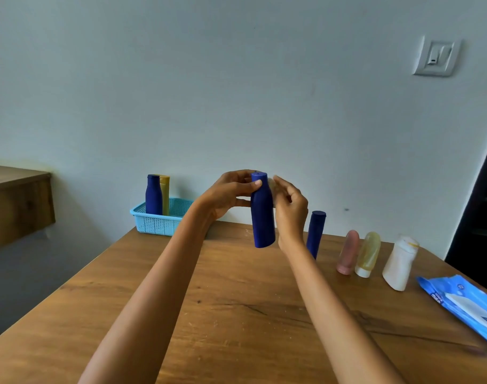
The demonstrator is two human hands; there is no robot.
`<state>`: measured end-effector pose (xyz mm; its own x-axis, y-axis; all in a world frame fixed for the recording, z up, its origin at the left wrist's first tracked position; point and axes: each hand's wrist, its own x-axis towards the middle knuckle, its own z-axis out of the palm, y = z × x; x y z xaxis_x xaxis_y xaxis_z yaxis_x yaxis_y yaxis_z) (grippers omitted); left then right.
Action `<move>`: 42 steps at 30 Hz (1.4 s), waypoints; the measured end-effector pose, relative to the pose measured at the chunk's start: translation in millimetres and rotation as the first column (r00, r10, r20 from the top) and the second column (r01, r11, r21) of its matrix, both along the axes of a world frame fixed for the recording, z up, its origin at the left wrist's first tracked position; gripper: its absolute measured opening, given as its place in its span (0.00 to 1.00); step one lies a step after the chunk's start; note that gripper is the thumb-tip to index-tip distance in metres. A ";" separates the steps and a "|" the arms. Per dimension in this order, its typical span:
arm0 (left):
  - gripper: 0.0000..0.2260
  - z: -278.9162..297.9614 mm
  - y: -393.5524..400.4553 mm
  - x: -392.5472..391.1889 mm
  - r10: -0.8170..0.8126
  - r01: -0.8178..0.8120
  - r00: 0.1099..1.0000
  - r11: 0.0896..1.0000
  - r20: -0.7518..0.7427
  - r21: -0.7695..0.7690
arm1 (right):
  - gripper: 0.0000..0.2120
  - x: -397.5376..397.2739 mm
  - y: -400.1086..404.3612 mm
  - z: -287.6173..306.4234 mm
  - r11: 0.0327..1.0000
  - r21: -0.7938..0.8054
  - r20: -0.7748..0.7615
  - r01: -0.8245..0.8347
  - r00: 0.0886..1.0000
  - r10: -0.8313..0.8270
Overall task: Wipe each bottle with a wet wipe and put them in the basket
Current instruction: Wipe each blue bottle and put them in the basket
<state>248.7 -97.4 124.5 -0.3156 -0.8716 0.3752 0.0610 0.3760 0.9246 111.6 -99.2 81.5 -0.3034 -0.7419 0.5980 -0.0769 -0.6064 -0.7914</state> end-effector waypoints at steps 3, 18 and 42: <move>0.08 0.8 -1.2 -1.1 0.072 -0.074 0.996 0.996 -0.047 -0.048 | 0.11 6.5 5.5 6.6 0.996 -0.041 0.000 -0.077 0.997 0.077; 0.10 -2.1 -8.9 7.2 0.258 -0.277 0.931 0.960 -0.260 -0.040 | 0.11 -6.2 -13.1 -31.3 0.885 0.450 -0.009 -0.121 0.990 0.140; 0.12 -16.1 -21.7 -14.5 0.519 -0.547 0.833 0.824 -0.192 -0.145 | 0.08 -6.3 -6.7 -25.3 0.817 0.514 0.306 -0.262 0.946 0.111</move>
<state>234.3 -119.1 108.5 0.2450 -0.7974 0.5515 -0.0779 0.5508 0.8310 105.2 -105.8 56.2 -0.2078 -0.9782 0.0050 0.2387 -0.0556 -0.9695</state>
